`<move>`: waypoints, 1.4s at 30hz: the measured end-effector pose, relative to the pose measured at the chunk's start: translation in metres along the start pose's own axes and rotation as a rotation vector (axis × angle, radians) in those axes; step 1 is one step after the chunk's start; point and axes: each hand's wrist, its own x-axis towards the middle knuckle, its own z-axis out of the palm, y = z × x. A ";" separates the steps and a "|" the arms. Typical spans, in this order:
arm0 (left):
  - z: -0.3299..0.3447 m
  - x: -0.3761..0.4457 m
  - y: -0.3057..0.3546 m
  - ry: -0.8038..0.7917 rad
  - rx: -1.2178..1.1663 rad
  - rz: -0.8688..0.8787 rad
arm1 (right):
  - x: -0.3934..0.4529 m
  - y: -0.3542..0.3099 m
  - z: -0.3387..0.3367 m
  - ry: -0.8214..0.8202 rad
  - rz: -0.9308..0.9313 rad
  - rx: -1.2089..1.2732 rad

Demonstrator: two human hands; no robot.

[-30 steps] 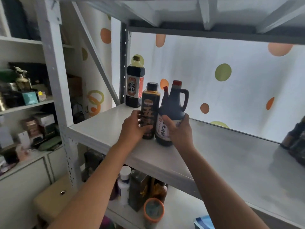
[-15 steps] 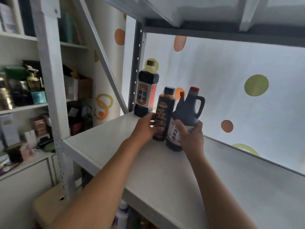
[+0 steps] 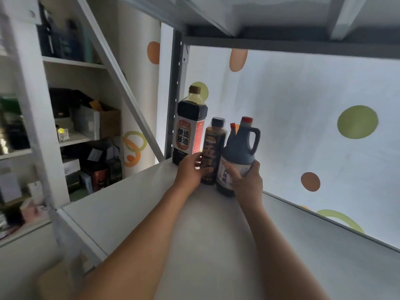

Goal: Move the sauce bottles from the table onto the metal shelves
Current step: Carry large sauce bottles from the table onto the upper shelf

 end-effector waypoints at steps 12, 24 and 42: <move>0.015 0.012 -0.012 0.189 0.000 -0.033 | 0.026 0.010 0.019 -0.015 -0.032 -0.003; 0.020 0.020 -0.026 0.229 0.070 -0.088 | 0.036 0.017 0.033 -0.013 -0.032 0.117; -0.046 -0.081 0.002 0.000 0.573 -0.153 | -0.046 0.007 -0.025 -0.273 0.023 -0.821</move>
